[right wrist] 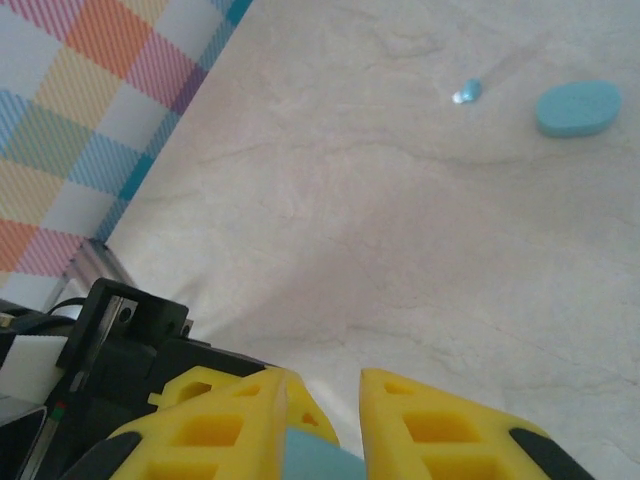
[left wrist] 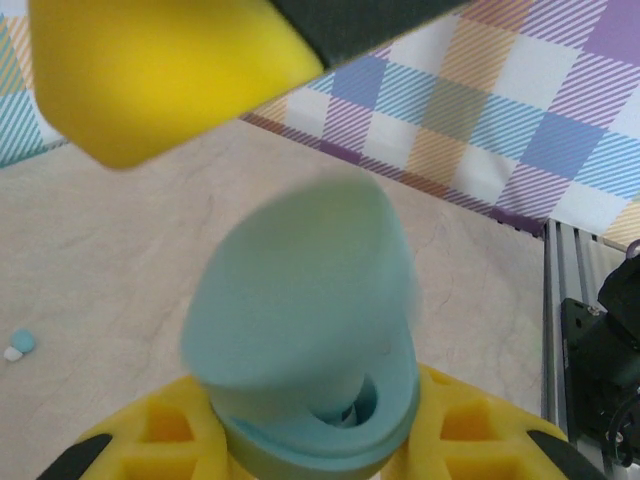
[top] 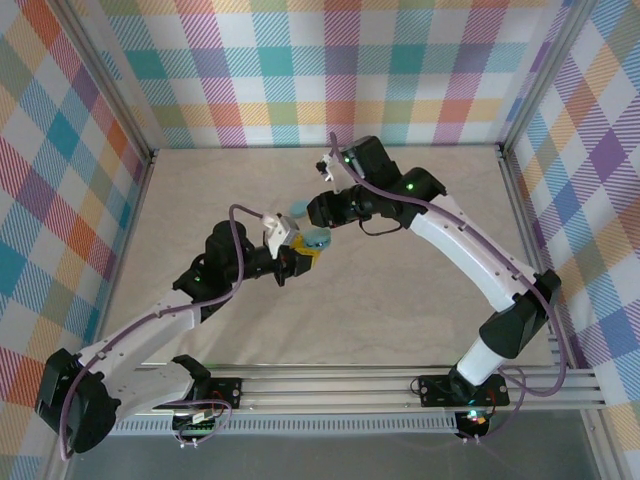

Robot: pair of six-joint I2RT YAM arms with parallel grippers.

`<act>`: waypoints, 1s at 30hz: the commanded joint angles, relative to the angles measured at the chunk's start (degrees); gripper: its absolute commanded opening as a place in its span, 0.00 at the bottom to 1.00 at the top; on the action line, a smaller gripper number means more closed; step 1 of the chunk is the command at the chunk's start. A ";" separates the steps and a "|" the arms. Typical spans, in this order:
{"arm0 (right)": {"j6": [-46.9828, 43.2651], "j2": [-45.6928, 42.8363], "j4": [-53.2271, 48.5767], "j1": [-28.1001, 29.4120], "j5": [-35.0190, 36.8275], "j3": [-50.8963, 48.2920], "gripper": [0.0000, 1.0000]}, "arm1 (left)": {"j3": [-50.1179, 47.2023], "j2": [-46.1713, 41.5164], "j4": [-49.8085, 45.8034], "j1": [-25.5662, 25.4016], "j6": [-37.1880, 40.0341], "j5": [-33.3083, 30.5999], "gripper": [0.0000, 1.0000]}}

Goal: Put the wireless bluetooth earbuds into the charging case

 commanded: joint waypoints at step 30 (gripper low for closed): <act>21.28 -13.65 27.36 -9.63 -25.33 -27.05 0.62 | 4.86 2.49 5.05 -0.39 -3.98 0.40 0.00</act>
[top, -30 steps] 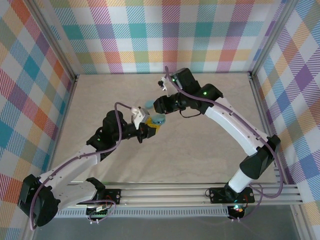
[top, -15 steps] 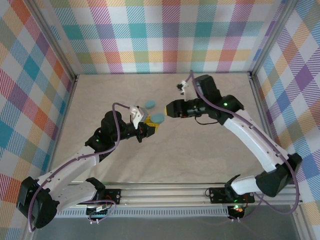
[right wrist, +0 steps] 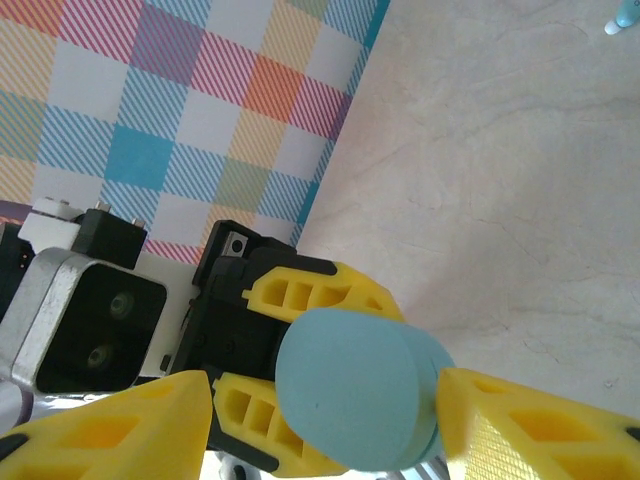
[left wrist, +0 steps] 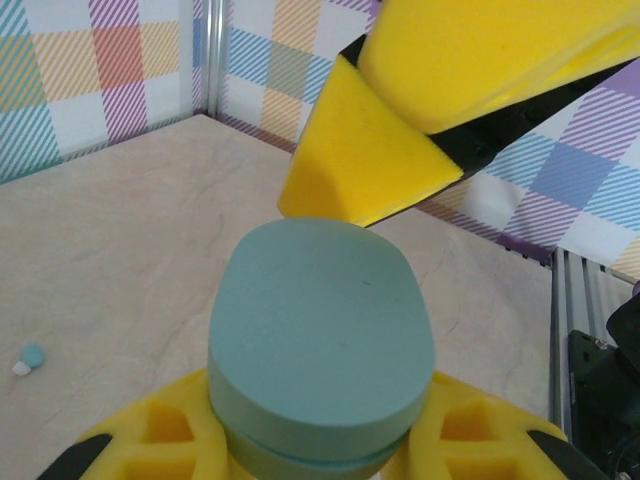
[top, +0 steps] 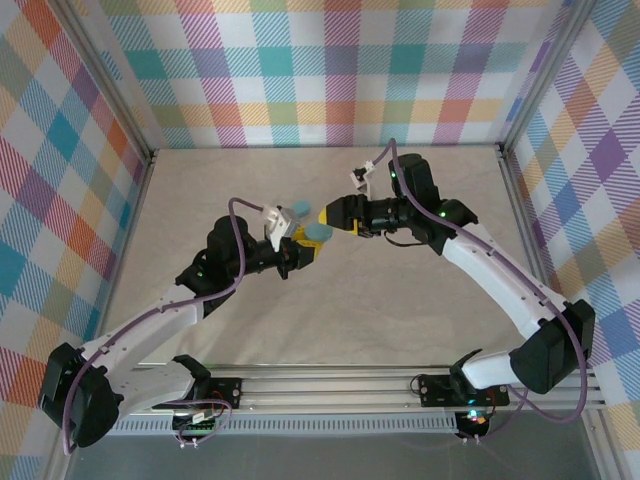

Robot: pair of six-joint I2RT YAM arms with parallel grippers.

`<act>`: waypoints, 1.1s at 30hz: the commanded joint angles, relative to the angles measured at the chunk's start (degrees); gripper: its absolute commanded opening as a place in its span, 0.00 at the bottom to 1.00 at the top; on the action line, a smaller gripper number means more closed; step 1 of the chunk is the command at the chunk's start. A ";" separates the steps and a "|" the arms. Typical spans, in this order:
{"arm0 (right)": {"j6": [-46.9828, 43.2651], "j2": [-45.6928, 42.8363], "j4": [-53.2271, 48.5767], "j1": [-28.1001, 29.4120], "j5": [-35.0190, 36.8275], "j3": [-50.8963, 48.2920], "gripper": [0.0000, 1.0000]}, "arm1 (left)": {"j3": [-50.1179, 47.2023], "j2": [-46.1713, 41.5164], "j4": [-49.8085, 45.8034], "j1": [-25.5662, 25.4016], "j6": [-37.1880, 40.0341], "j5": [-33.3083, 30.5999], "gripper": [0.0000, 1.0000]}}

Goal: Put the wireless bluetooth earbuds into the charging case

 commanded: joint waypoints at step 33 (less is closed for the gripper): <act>8.81 2.07 9.20 -1.92 -17.51 -4.87 0.45 | 6.04 3.62 3.00 -0.37 -1.28 -0.49 0.00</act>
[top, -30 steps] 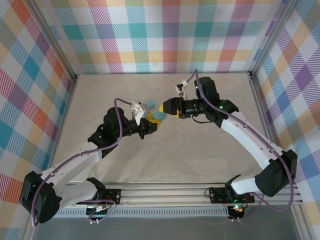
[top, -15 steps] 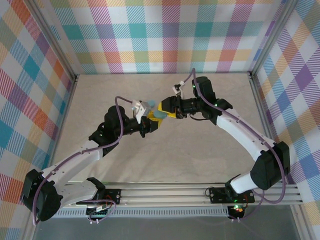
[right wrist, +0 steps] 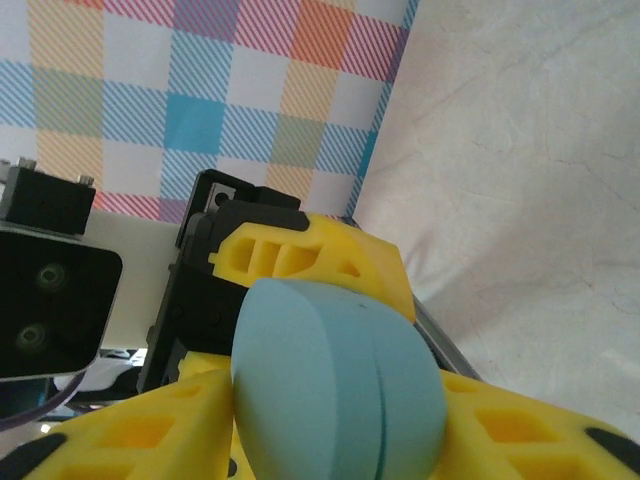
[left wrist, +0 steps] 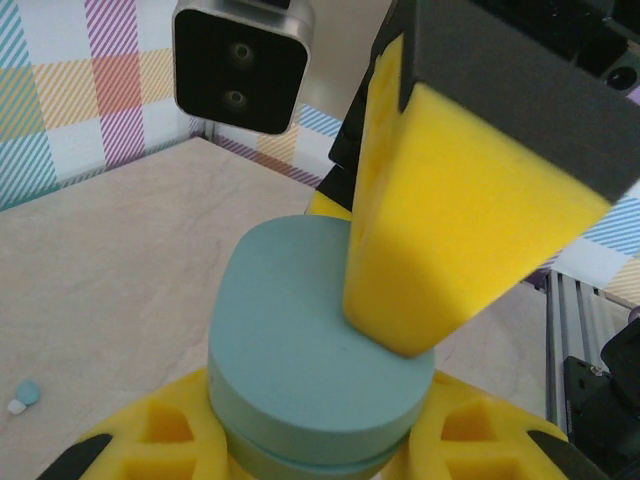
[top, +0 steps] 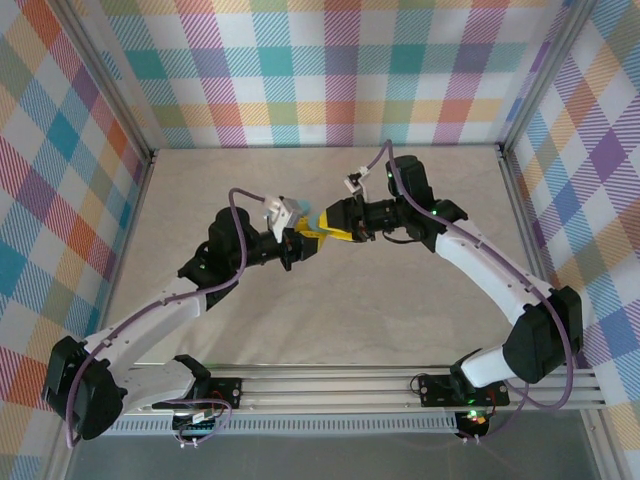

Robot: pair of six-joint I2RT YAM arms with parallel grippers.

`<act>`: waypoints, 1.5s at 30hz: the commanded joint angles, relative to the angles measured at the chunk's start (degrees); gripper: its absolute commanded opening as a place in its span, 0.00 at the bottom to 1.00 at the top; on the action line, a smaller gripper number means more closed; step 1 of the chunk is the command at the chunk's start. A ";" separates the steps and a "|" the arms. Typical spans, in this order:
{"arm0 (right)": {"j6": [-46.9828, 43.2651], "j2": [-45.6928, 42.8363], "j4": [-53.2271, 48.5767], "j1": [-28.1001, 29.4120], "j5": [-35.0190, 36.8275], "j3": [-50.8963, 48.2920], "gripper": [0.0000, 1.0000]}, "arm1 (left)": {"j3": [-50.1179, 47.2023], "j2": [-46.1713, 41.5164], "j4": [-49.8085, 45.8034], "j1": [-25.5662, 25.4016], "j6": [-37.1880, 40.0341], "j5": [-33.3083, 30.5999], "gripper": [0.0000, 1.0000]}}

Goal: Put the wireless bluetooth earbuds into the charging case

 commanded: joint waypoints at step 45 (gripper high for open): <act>-21.36 35.74 -7.52 -27.32 8.86 -0.29 0.24 | -2.56 -7.39 -30.28 3.80 -11.22 -29.23 0.79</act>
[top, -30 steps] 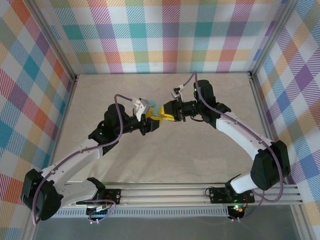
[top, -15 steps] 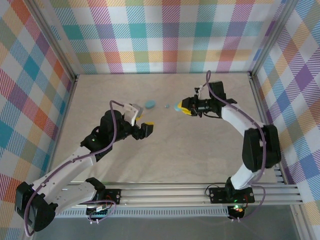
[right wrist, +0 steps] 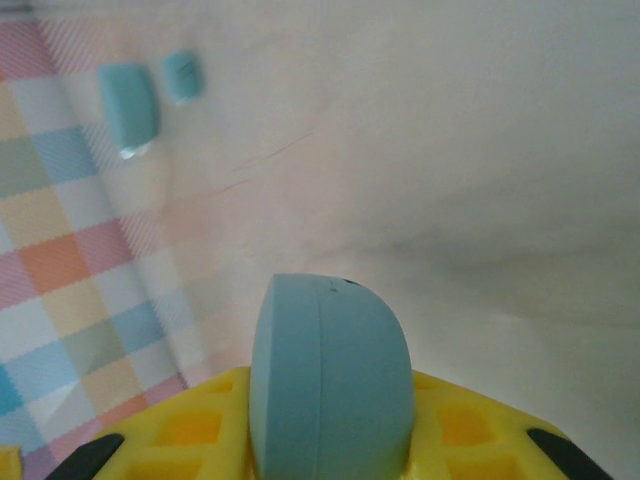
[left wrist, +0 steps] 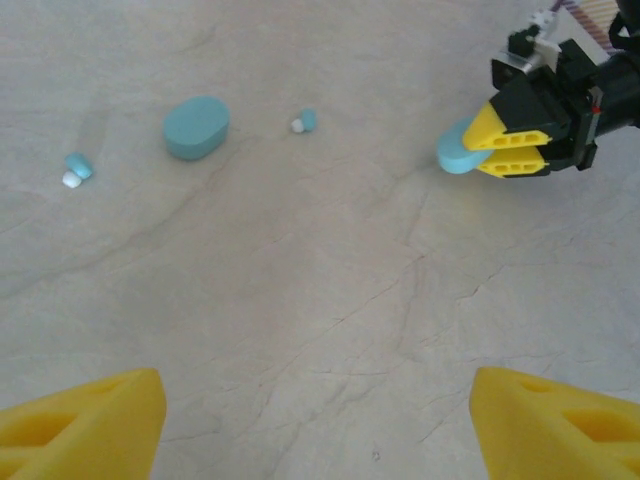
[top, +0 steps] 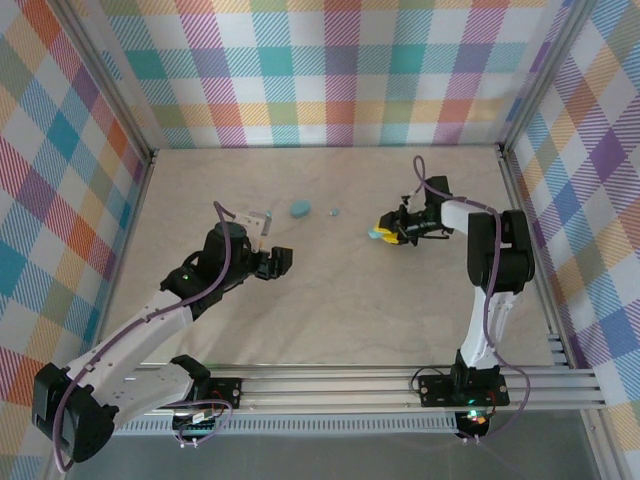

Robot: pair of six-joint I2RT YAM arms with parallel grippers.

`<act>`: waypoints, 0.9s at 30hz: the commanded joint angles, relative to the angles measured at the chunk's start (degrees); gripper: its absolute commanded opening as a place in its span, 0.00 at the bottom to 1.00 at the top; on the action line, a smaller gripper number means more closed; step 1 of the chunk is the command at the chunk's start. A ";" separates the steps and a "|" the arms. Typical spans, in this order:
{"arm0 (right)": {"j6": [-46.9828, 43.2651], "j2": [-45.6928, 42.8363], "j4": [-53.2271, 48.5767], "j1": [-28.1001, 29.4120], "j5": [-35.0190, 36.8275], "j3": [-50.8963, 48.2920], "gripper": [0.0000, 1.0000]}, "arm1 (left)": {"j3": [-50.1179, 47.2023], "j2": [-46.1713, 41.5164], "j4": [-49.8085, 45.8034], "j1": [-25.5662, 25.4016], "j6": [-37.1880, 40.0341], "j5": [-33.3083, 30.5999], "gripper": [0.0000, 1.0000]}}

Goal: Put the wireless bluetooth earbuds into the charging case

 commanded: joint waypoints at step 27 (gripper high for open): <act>-9.48 -8.83 -17.85 -2.56 13.18 2.79 0.53 | 18.00 13.43 -9.50 7.16 8.11 0.68 0.80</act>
